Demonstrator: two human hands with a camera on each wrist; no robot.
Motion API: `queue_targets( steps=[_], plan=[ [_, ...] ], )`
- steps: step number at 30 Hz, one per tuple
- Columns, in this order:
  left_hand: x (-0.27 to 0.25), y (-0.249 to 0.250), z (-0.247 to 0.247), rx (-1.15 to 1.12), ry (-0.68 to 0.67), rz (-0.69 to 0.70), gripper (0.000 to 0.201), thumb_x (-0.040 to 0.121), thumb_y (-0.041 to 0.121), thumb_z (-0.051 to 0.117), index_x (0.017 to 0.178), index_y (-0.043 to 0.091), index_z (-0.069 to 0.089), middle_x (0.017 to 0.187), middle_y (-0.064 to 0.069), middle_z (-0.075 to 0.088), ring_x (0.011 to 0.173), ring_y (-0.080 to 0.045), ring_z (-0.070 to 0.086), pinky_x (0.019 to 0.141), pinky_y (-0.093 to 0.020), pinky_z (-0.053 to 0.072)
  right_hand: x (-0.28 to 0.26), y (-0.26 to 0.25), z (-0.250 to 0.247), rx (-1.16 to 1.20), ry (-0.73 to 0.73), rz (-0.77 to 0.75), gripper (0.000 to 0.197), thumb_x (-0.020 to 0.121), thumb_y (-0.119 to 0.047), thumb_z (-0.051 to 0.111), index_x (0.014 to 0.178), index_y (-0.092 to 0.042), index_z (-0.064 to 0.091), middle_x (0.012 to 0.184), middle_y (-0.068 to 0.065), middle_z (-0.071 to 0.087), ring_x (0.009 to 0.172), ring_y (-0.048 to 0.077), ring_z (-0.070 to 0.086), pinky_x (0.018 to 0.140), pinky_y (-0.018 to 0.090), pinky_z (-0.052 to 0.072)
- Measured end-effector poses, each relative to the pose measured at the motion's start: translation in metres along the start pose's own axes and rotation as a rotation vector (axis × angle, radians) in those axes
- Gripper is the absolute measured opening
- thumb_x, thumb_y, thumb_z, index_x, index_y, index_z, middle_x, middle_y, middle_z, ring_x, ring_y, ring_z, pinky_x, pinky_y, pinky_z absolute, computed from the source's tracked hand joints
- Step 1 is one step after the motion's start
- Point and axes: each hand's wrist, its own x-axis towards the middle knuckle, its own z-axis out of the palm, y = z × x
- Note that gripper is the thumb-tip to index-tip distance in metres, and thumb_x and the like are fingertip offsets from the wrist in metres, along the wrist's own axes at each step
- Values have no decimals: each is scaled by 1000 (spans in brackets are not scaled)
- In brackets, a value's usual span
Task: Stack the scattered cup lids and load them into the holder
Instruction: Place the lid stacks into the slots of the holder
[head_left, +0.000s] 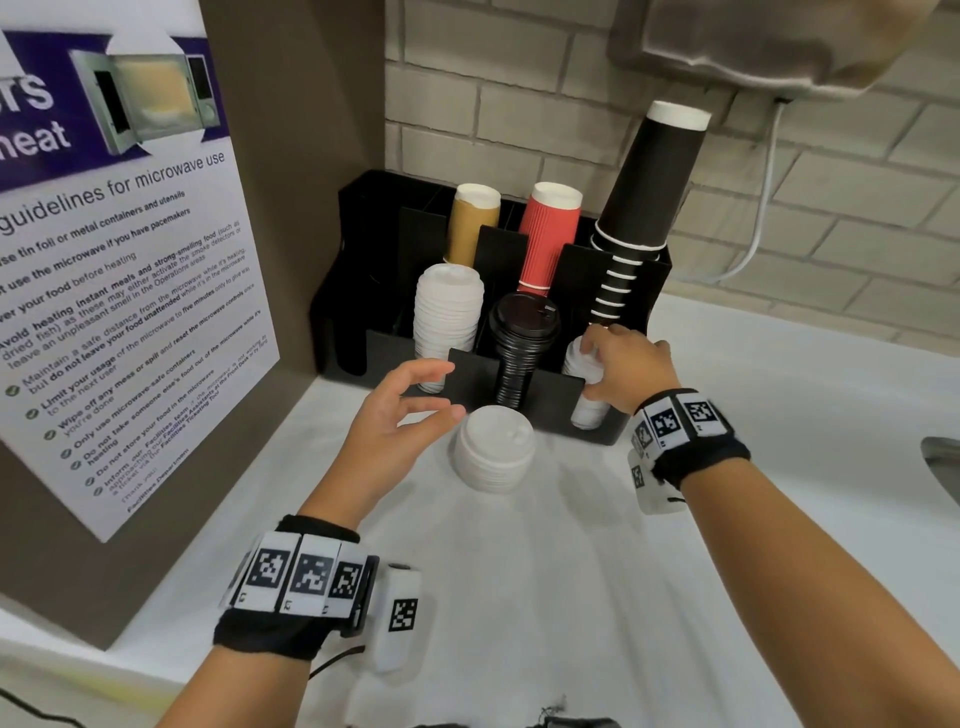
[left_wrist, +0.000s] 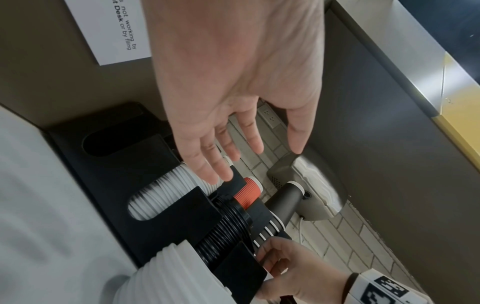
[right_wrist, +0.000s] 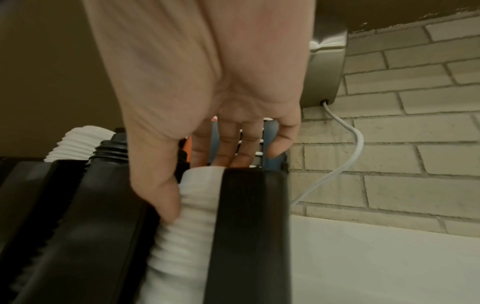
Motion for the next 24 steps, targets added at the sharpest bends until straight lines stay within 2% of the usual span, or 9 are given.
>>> queue_targets(
  steps=[5, 8, 9, 11, 13, 14, 17, 21, 24],
  plan=[
    [-1, -1, -2, -7, 0, 1, 37, 88, 16, 69, 120, 31, 60, 125, 8, 58, 101, -4, 64, 96, -30, 48, -7, -3, -10, 0, 3, -19, 55, 73, -20, 73, 123, -20, 49, 112, 5, 52, 106, 28, 50, 88, 42, 37],
    [0, -2, -3, -7, 10, 3, 36, 88, 15, 69, 120, 29, 60, 123, 9, 59, 99, -3, 64, 96, -29, 48, -19, -19, -17, 295, 239, -139, 43, 74, -11, 71, 115, -14, 58, 105, 6, 55, 99, 26, 54, 83, 37, 42],
    [0, -2, -3, -7, 13, 1, 35, 88, 15, 68, 119, 28, 60, 122, 10, 59, 99, -2, 64, 96, -29, 48, -25, -29, -18, 439, 240, -205, 38, 75, -9, 71, 111, -12, 61, 100, 5, 55, 94, 23, 55, 80, 33, 44],
    [1, -3, -4, -10, 19, -1, 34, 89, 13, 67, 119, 28, 61, 121, 11, 60, 96, -1, 64, 98, -31, 48, -34, -52, -12, 526, 5, -319, 39, 78, -18, 74, 115, -15, 62, 100, 3, 55, 92, 18, 56, 80, 27, 45],
    [1, -4, -6, -3, 20, -3, 32, 89, 14, 67, 118, 28, 61, 121, 12, 60, 94, -1, 64, 99, -33, 48, -38, -71, 4, 344, -303, -348, 60, 76, -38, 76, 130, -24, 52, 115, 3, 51, 106, 18, 51, 91, 33, 45],
    [1, -5, -7, 2, 19, -4, 31, 89, 14, 67, 117, 28, 61, 120, 13, 61, 94, -1, 63, 98, -33, 49, -38, -77, 13, 246, -376, -331, 72, 74, -45, 76, 136, -28, 45, 122, 4, 48, 112, 21, 47, 96, 37, 44],
    [1, -8, -10, 7, 20, -7, 30, 90, 16, 67, 116, 30, 62, 117, 17, 61, 94, -4, 63, 95, -32, 50, -35, -84, 30, 157, -402, -273, 91, 68, -50, 79, 144, -34, 32, 133, 7, 41, 122, 28, 42, 99, 46, 44],
    [1, -13, -14, -4, 30, -15, 29, 90, 17, 67, 113, 34, 62, 109, 27, 62, 94, -6, 62, 91, -29, 50, -27, -85, 39, 209, -456, -226, 93, 66, -46, 80, 143, -37, 28, 127, 9, 42, 117, 29, 47, 89, 35, 45],
    [0, -15, -16, 2, 27, -12, 28, 90, 19, 67, 111, 37, 63, 108, 31, 62, 94, -4, 62, 91, -30, 51, -25, -87, 41, 221, -461, -211, 90, 65, -44, 80, 140, -37, 30, 120, 7, 41, 115, 30, 46, 88, 38, 47]
  ],
)
